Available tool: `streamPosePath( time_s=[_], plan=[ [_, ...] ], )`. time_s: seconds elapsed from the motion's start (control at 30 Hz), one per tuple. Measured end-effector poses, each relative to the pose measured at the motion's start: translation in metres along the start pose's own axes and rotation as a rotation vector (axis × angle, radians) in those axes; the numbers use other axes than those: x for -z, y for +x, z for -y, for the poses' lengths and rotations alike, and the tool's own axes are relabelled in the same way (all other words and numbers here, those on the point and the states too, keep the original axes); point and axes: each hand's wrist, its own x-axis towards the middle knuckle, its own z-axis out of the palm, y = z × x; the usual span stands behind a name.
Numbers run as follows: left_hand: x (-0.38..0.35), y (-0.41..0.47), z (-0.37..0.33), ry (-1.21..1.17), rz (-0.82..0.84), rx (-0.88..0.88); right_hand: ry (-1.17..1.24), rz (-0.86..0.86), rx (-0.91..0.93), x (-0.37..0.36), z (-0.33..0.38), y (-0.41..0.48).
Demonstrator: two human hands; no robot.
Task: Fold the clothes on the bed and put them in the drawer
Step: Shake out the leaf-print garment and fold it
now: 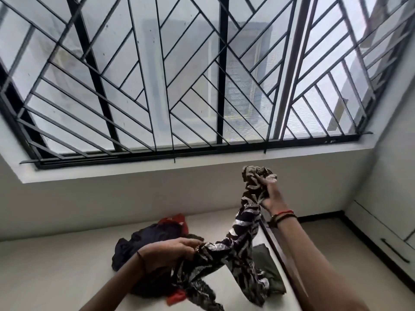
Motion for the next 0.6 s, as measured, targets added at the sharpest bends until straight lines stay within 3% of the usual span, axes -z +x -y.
streamPosePath(
  time_s=[0.1,0.2,0.33,0.47,0.6],
  plan=[
    [0.022,0.012,-0.006,0.219,-0.173,-0.036,-0.061,0.185,-0.030,-0.025,0.004,-0.010],
    [0.034,0.021,-0.042,0.166,-0.388,-0.255,-0.106,0.328,-0.002,-0.048,0.003,-0.022],
    [0.024,0.025,-0.104,0.124,-0.340,-0.499,-0.192,0.417,-0.016,-0.070,-0.002,-0.035],
    [0.018,0.036,-0.136,-0.045,-0.327,-0.619,-0.198,0.489,0.015,-0.082,0.009,-0.053],
    [0.016,0.033,-0.160,-0.047,-0.332,-0.682,-0.285,0.479,0.139,-0.087,0.018,-0.057]
  ],
)
